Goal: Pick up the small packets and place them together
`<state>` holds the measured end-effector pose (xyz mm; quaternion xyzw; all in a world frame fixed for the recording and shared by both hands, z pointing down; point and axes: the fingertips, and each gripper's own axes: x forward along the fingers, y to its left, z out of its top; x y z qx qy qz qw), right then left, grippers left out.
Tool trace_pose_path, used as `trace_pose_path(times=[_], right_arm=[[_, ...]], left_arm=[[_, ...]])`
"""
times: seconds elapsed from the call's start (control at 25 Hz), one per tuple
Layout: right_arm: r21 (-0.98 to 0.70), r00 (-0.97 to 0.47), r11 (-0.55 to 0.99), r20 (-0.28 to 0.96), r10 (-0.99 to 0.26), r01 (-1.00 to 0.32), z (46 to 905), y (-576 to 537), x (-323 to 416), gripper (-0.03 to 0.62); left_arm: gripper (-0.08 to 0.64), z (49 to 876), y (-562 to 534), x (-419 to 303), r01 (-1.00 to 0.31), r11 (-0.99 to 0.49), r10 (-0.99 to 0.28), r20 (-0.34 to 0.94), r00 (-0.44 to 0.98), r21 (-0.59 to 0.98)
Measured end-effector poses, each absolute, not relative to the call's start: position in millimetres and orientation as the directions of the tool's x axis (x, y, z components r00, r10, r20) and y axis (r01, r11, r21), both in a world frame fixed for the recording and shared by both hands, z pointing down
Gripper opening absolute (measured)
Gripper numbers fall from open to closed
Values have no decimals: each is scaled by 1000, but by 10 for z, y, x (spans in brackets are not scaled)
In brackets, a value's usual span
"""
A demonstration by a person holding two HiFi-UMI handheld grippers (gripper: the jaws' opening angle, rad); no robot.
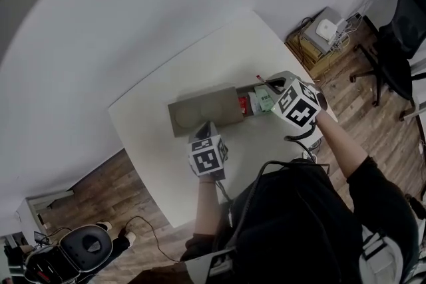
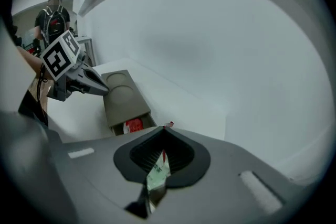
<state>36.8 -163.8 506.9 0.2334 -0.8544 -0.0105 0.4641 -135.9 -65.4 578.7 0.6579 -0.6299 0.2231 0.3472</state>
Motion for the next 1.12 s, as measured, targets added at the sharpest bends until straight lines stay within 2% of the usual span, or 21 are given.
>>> trace_pose_path(times=[0.28,0.52,0.64,0.8,1.12], right_arm=[[335,-611,931,709,-351,-146,4895,-1584,-716,3],[315,-685,948,699,-205,37,4952,-1316,-1421,3],[296,-701,950,698,-142,102,5005,-1270,-1761,3],[309,-713,936,694,-100,169,5058,-1084,-2047,4],[307,-705,915,708,-36,262,5249,-866,-2366,3]], left_arm=[[-3,5810,-706,-1393,-979,49,-672,732,114,198],[-3,5781,-676,-1424,-973,54,-677,724,128,223],[-3,5785,-714,-1475,-973,54,-668,732,131,224],[-3,5760,-554,-1550,-987,54,-645,760,81,151],[-2,5712,-293,-1995,-924,252,-670,741,48,288]])
